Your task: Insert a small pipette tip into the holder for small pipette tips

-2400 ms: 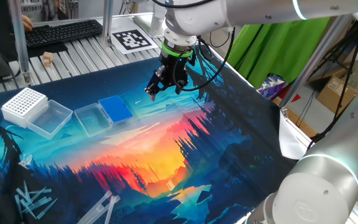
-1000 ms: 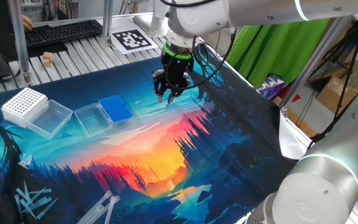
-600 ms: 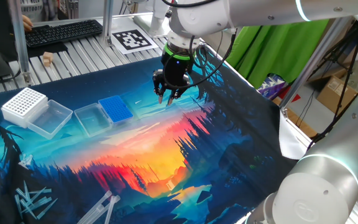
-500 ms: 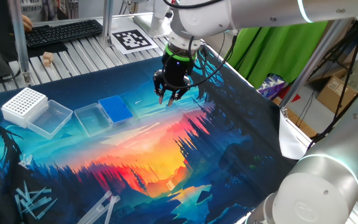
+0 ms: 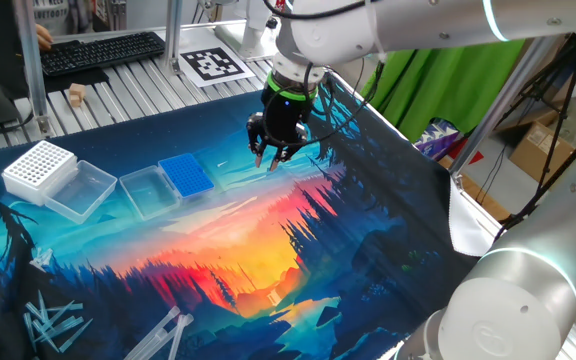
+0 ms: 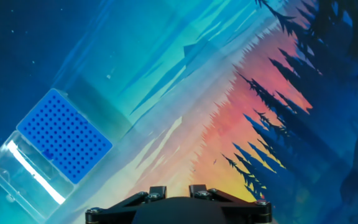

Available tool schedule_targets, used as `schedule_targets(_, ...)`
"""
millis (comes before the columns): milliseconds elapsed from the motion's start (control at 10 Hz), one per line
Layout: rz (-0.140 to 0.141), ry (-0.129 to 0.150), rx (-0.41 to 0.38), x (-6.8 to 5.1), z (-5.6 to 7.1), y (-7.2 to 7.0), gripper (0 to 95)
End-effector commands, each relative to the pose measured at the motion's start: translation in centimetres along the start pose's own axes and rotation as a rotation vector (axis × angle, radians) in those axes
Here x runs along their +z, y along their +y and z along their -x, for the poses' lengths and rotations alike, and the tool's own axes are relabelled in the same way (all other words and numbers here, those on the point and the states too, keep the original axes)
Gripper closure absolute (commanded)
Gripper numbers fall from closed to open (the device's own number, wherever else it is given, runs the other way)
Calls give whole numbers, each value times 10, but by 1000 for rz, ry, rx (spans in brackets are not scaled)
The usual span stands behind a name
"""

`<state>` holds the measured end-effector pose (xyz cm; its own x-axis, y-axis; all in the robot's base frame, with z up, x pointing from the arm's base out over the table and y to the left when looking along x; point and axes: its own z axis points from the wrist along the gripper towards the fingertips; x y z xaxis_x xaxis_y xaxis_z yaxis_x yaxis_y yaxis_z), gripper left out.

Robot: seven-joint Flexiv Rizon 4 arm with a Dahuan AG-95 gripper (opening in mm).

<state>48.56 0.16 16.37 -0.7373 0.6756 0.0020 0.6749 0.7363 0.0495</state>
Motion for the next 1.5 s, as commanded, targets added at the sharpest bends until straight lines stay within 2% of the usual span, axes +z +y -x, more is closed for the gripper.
schedule_targets(100, 29, 16, 131, 2, 1, 2, 760)
schedule_targets(300, 30, 13, 130, 3, 1, 3, 760)
schedule_targets(400, 27, 10, 121, 3, 2, 4, 950)
schedule_targets(1500, 27, -5, 120, 3, 31, 29, 950)
